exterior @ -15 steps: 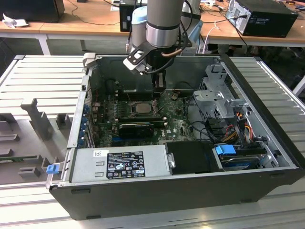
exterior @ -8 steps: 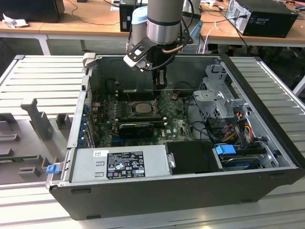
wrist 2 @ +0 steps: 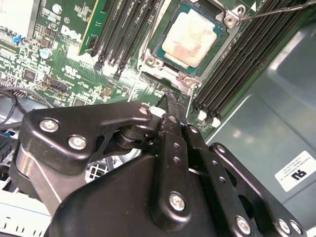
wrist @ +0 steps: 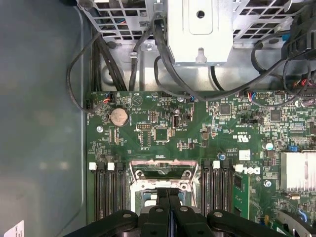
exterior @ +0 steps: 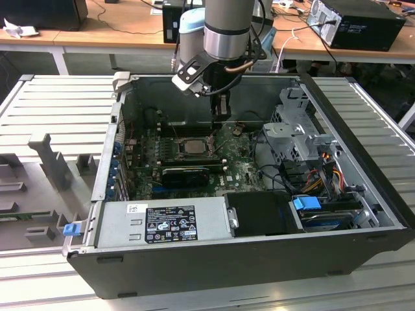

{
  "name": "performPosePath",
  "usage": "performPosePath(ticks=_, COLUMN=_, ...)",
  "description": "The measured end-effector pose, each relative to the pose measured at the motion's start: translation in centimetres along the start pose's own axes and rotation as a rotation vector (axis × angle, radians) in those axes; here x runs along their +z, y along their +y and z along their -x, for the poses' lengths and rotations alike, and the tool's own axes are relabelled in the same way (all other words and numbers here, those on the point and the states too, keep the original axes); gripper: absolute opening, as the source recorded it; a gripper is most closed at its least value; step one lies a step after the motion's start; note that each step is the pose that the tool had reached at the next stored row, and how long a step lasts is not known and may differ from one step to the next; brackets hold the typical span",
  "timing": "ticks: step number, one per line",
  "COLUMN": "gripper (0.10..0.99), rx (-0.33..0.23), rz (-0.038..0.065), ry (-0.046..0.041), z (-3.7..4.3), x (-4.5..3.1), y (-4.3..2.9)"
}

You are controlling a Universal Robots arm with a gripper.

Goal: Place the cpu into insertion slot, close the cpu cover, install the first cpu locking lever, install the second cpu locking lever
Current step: 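Close the cpu cover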

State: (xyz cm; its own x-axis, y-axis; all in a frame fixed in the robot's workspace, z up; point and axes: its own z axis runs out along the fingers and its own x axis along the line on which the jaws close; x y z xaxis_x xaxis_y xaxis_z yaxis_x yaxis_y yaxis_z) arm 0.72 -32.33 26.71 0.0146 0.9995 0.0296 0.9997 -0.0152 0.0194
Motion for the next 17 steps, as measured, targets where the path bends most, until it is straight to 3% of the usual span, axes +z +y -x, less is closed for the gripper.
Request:
performPosePath(ticks=15, gripper=0.106, rx=0.001, rz=0.0, ry=0.0, z=-0.03, x=-0.39, y=0.36)
performPosePath(ticks=17, gripper=0.106, rx=0.001, rz=-0.001, ry=0.0, z=-0.05, x=-0.39, y=1.32)
